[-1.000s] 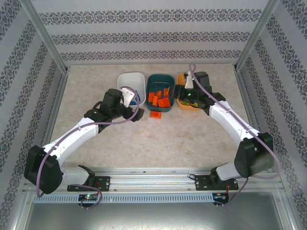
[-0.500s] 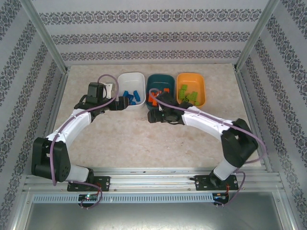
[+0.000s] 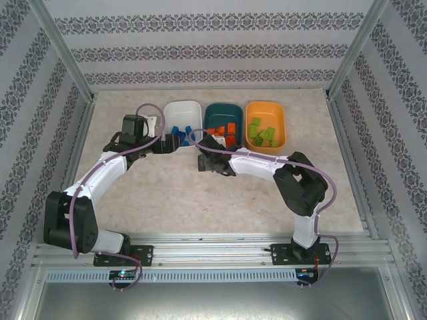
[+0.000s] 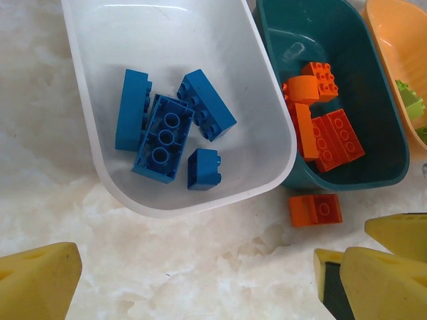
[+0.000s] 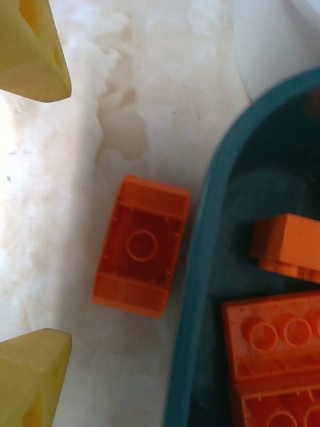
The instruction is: Sort the legos into containers by color
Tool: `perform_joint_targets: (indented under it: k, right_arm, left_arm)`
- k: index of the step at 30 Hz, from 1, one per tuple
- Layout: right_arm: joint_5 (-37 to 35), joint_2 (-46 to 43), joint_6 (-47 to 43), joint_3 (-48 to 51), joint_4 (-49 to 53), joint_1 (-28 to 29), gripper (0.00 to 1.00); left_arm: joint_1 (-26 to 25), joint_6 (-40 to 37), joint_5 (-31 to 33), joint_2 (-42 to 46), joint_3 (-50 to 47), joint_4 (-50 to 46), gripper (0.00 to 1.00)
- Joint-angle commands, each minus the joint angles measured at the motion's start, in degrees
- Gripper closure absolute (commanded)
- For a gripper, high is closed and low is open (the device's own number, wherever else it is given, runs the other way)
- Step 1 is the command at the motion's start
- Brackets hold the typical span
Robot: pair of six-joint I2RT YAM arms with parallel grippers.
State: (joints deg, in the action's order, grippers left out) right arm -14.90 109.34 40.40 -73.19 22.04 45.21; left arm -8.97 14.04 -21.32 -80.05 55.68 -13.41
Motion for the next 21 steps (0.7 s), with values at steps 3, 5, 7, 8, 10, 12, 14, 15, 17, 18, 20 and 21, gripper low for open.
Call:
perform_joint_targets:
  k: [3, 5, 7, 8, 10, 12, 14, 15, 17, 18, 20, 21]
  right_arm:
    - [-5.52, 1.83, 2.41, -2.17, 0.19, -0.17, 0.11]
    - [-5.67, 2.65, 2.57, -2.72, 0.28, -0.43, 0.1]
    - [-5.48, 3.55, 2.84, -3.22, 0.25, -0.69, 0.11]
    - [-5.44, 3.94, 3.01, -3.4, 0.21, -0.8, 0.11]
    - [-5.45, 4.63, 3.41, -3.69, 0.04, -1.16, 0.12]
    - [-5.25, 5.21, 3.71, -3.9, -0.31, -1.45, 0.13]
    - [-5.24, 5.85, 3.88, -4.37, -0.16, -1.78, 0.14]
    - [-5.28, 6.17, 3.9, -4.57, -0.19, -1.9, 0.15]
    - [-5.44, 6.79, 3.89, -5.02, 0.01, -2.12, 0.16]
    - [-5.41, 7.14, 3.89, -5.2, 0.02, -2.36, 0.16]
    - [-4.89, 7.82, 3.98, -5.64, 0.0, -2.58, 0.17]
    - [-4.63, 8.18, 3.97, -5.88, -0.07, -2.62, 0.18]
  left_arm:
    - [0.19, 0.95, -1.78, 0.75, 0.68, 0.26, 0.0]
    - [0.2, 0.96, -1.95, 0.78, 0.63, 0.38, 0.0]
    - [0.19, 0.92, -1.91, 0.96, 0.66, 0.44, 0.0]
    - [0.19, 0.98, -1.89, 1.1, 0.52, 0.48, 0.0]
    - [0.19, 0.94, -1.8, 1.21, 0.47, 0.57, 0.0]
    - [0.26, 0.88, -1.88, 1.22, 0.43, 0.74, 0.0]
    - [0.21, 0.94, -2.04, 1.26, 0.38, 0.84, 0.0]
    - [0.19, 0.98, -2.06, 1.37, 0.33, 0.99, 0.0]
    - [0.19, 1.07, -2.06, 1.37, 0.27, 1.03, 0.0]
    - [0.24, 1.07, -2.13, 1.52, 0.28, 1.08, 0.0]
    - [0.24, 1.05, -2.15, 1.51, 0.3, 1.14, 0.0]
    - [0.21, 1.07, -2.14, 1.53, 0.23, 1.14, 0.0]
